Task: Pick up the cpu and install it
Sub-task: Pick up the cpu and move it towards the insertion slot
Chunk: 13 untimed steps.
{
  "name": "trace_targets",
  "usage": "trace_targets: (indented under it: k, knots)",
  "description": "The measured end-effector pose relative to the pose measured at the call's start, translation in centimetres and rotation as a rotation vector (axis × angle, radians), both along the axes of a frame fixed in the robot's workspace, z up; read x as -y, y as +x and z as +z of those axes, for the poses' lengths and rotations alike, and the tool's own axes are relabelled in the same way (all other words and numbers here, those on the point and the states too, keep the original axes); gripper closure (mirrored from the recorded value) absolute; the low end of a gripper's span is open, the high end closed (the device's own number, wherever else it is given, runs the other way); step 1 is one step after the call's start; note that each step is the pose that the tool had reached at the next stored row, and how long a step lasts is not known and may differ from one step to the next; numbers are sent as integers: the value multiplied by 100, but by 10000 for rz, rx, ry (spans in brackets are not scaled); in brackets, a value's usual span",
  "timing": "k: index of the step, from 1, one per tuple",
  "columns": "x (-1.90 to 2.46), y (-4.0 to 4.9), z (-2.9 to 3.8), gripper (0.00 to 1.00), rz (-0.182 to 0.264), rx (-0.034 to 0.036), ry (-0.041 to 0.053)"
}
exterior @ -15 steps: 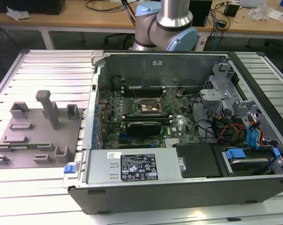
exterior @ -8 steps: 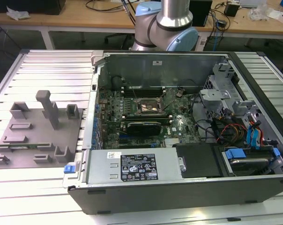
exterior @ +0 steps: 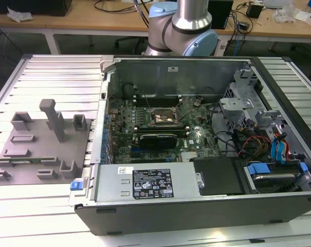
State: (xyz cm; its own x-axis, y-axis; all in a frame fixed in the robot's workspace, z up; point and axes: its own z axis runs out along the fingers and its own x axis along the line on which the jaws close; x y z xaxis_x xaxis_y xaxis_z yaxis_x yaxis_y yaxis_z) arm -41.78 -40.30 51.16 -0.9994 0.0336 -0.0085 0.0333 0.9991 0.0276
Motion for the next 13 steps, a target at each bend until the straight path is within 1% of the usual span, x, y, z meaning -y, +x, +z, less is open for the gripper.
trace_targets:
  k: [1, 2, 4, 6, 10, 13]
  knots:
    - [0, 36, 0, 45, 0, 1, 0]
    - [0, 107, 0, 45, -1, 0, 0]
    - [0, 203, -1, 45, 0, 2, 1]
    - [0, 350, -1, 45, -1, 1, 1]
    - [0, 533, -1, 45, 0, 1, 2]
    - [1, 761, 0, 45, 1, 0, 0]
